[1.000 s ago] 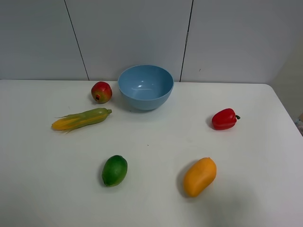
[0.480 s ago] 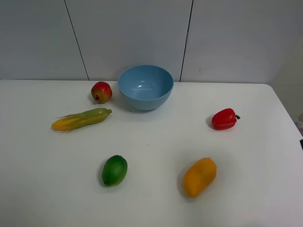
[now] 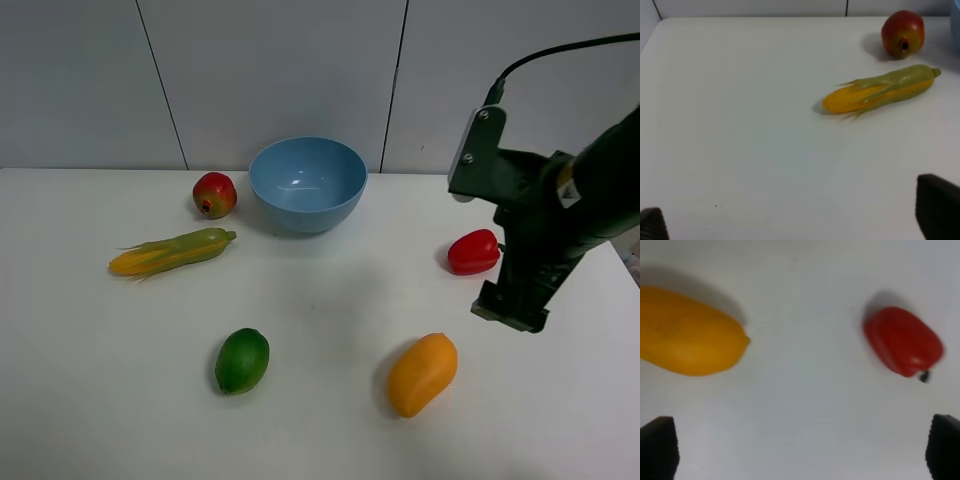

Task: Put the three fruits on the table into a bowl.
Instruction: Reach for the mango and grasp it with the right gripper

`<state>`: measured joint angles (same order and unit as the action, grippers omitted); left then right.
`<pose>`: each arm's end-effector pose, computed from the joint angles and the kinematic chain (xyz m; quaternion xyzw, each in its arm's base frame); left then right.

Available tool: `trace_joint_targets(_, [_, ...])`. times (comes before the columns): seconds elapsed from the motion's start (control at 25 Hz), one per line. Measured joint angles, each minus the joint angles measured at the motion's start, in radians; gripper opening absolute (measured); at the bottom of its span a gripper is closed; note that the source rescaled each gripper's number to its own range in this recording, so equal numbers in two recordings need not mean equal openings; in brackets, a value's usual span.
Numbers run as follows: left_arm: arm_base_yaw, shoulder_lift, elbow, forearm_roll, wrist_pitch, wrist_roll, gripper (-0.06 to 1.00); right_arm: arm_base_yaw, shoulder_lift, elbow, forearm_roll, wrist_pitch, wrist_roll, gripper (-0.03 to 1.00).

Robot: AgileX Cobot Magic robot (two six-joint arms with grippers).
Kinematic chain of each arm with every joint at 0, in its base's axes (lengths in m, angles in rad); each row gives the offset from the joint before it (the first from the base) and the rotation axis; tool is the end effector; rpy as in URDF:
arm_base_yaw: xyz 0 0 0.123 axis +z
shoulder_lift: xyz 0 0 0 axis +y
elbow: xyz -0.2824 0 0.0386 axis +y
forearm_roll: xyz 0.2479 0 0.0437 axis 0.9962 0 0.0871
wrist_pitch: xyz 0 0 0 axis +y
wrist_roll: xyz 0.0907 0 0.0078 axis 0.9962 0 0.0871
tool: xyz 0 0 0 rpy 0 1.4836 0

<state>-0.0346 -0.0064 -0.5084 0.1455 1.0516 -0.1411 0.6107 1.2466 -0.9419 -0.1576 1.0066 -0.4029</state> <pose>-0.0065 0.0117 0.2809 -0.0480 0.8433 0.0258 0.5346 0.1931 0.1204 0.2856 -0.5028 0.8440 -0.0546 0.1786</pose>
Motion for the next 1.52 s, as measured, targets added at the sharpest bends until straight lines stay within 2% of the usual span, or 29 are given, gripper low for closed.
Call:
trace_joint_targets(0.12, [0.0, 0.0, 0.0, 0.0, 0.0, 0.0, 1.0, 0.002, 0.118, -0.011, 0.095, 0.016, 0.112, 1.0])
trace_joint_targets(0.28, [0.0, 0.0, 0.0, 0.0, 0.0, 0.0, 1.0, 0.002, 0.183, -0.012, 0.194, 0.045, 0.464, 1.0])
trace_joint_targets(0.4, [0.0, 0.0, 0.0, 0.0, 0.0, 0.0, 1.0, -0.009, 0.185, -0.013, 0.175, 0.08, 0.749, 1.0])
trace_joint_targets(0.52, [0.0, 0.0, 0.0, 0.0, 0.0, 0.0, 1.0, -0.044, 0.185, 0.001, 0.127, 0.115, 0.927, 1.0])
trace_joint_targets(0.6, [0.0, 0.0, 0.0, 0.0, 0.0, 0.0, 1.0, -0.07, 0.182, 0.03, 0.123, 0.106, 0.998, 1.0])
trace_joint_targets(0.68, [0.0, 0.0, 0.0, 0.0, 0.0, 0.0, 1.0, -0.096, 0.174, 0.069, 0.128, 0.064, 1.038, 1.0])
trace_joint_targets(0.8, [0.0, 0.0, 0.0, 0.0, 0.0, 0.0, 1.0, -0.127, 0.157, 0.142, 0.169, -0.049, 1.06, 1.0])
trace_joint_targets(0.88, [0.0, 0.0, 0.0, 0.0, 0.0, 0.0, 1.0, -0.135, 0.156, 0.188, 0.213, -0.137, 1.061, 1.0])
trace_joint_targets(0.92, [0.0, 0.0, 0.0, 0.0, 0.0, 0.0, 1.0, -0.136, 0.156, 0.236, 0.241, -0.22, 1.063, 1.0])
trace_joint_targets(1.0, [0.0, 0.0, 0.0, 0.0, 0.0, 0.0, 1.0, -0.137, 0.156, 0.282, 0.28, -0.323, 1.066, 1.0])
trace_joint_targets(1.04, [0.0, 0.0, 0.0, 0.0, 0.0, 0.0, 1.0, -0.137, 0.156, 0.282, 0.28, -0.323, 1.066, 1.0])
trace_joint_targets(1.2, [0.0, 0.0, 0.0, 0.0, 0.0, 0.0, 1.0, -0.138, 0.16, 0.328, 0.346, -0.482, 1.067, 1.0])
trace_joint_targets(1.4, [0.0, 0.0, 0.0, 0.0, 0.0, 0.0, 1.0, -0.138, 0.247, 0.332, 0.362, -0.593, 1.059, 1.0])
trace_joint_targets(1.52, [0.0, 0.0, 0.0, 0.0, 0.0, 0.0, 1.0, -0.138, 0.323, 0.332, 0.37, -0.6, 1.049, 1.0])
